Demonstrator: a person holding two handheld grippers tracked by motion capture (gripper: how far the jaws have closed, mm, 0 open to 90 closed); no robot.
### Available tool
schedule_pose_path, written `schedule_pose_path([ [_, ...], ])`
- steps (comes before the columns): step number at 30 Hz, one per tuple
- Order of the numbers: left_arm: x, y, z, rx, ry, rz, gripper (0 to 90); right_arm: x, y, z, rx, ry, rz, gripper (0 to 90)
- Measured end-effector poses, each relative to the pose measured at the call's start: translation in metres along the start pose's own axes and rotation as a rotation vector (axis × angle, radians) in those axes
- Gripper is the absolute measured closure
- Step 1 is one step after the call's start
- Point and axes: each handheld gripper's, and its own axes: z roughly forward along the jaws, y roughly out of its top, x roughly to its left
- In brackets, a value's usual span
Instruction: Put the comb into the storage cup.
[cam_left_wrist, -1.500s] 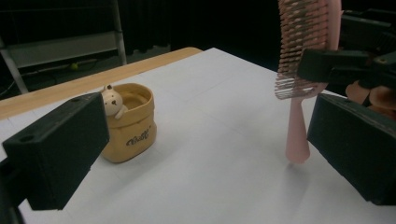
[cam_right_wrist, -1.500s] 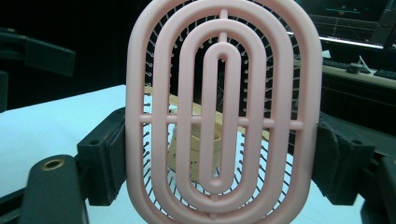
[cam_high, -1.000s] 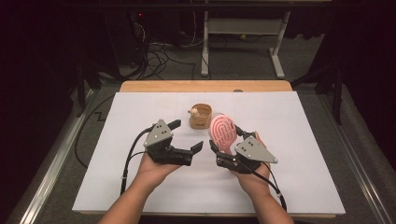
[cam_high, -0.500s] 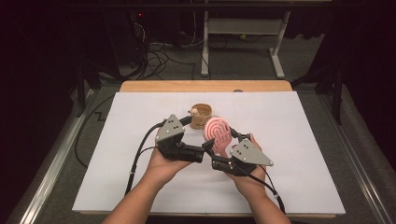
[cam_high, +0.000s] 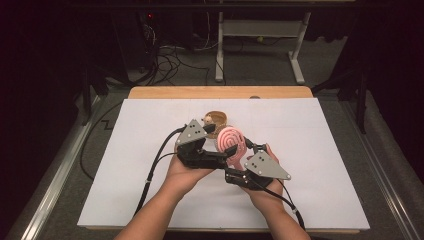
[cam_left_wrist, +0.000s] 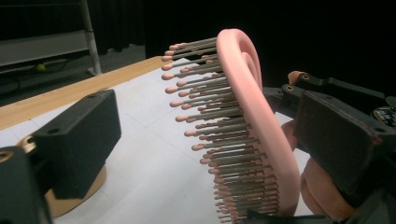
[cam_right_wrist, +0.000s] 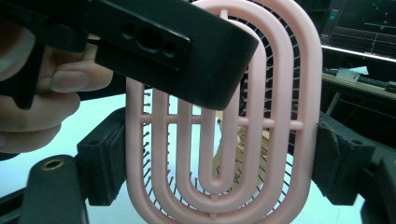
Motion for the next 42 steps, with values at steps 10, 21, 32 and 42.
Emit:
schedule_pose_path([
  [10, 0.0012, -0.0009, 0.0044, 0.028, -0.016, -0.030, 15.9, 0.0033, -0.0004, 0.0013, 0.003, -0.004, -0.017, 20.2],
  [21, -0.0006, -0.0002, 0.0043, 0.044, -0.039, -0.010, 32.4, 0.0037, -0.0013, 0.0022, 0.007, -0.013, -0.026, 20.2],
  [32, -0.0042, -0.0009, 0.0063, 0.074, -0.026, 0.008, 49.3, 0.0037, -0.0031, 0.0036, 0.011, -0.023, -0.031, 20.2],
  [42, -0.0063, -0.0006, 0.0061, 0.068, -0.039, -0.002, 57.6, 0.0026, -0.0019, 0.0020, -0.001, -0.031, -0.028, 20.2],
])
